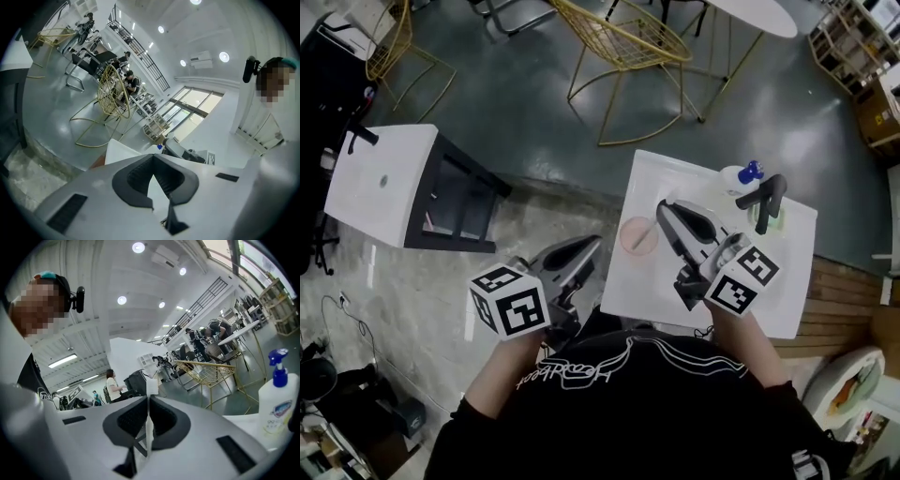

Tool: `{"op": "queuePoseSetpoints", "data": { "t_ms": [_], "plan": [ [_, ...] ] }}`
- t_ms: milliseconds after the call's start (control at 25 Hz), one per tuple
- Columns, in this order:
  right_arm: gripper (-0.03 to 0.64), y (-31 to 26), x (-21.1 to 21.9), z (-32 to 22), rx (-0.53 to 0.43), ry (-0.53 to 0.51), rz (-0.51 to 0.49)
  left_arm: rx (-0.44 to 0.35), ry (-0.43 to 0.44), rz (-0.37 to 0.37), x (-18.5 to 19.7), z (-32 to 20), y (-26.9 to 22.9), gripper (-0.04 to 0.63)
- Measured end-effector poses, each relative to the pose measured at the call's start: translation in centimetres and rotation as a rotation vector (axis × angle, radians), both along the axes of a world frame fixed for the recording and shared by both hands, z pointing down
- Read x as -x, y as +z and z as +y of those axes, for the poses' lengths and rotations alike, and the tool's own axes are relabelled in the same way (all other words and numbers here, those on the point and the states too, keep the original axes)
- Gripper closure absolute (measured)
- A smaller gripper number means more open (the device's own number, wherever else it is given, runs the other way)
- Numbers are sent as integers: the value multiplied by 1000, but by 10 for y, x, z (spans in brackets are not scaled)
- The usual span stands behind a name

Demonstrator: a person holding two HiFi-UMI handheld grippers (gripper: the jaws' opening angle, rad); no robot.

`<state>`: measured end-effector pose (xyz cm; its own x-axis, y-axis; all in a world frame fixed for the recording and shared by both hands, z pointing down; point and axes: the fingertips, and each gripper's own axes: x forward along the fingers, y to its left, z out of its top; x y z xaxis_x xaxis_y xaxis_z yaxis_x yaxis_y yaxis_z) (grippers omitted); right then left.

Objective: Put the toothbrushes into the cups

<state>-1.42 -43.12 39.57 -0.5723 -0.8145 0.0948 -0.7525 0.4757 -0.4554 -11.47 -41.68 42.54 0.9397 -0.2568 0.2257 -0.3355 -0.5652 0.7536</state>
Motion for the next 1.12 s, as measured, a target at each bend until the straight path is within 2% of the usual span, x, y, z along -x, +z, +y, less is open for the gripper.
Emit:
{"op": "queuePoseSetpoints", "data": {
  "t_ms": [160,640,1120],
  "plan": [
    [580,24,-1,0,20,59,32,17,41,-7,2,-4,11,589],
    [580,68,-11,8,58,222,39,19,167,-24,-9,-11,29,589],
    [578,93,-13,10,96,240,39,30,187,-29,-12,-16,37,589]
  ]
}}
